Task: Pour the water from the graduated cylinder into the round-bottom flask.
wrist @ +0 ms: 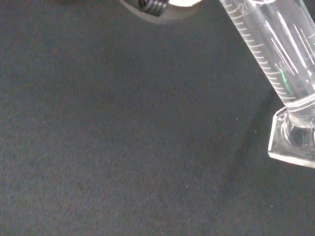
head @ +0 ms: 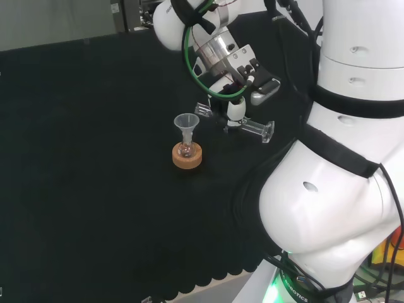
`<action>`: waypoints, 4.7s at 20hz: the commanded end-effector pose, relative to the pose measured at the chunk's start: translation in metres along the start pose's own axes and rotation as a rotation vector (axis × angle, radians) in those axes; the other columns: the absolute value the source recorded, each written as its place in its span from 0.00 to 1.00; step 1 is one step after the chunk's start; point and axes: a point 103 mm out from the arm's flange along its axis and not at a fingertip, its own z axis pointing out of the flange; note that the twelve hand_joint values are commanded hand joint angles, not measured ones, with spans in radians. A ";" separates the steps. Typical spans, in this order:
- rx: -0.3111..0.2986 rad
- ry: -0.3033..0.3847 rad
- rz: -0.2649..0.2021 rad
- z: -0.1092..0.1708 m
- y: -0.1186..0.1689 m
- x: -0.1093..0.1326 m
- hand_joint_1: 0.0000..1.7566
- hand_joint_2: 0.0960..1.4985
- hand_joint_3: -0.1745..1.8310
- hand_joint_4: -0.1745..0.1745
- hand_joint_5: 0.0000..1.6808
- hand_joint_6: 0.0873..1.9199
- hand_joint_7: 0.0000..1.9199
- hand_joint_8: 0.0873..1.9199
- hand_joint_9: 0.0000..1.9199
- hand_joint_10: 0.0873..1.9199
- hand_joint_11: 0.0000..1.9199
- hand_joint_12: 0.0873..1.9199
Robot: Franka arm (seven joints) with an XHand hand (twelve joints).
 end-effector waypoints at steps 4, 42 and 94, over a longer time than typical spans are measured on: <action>0.041 -0.048 0.007 -0.005 -0.001 0.006 0.72 0.72 0.09 0.00 0.59 0.49 0.54 0.48 0.79 0.00 0.67 0.35; 0.264 -0.126 0.104 -0.027 -0.004 0.019 0.72 0.72 0.09 0.00 0.59 0.49 0.54 0.48 0.79 0.00 0.67 0.35; 0.400 -0.138 0.164 -0.037 -0.012 0.009 0.72 0.72 0.09 0.00 0.58 0.50 0.53 0.49 0.79 0.00 0.67 0.35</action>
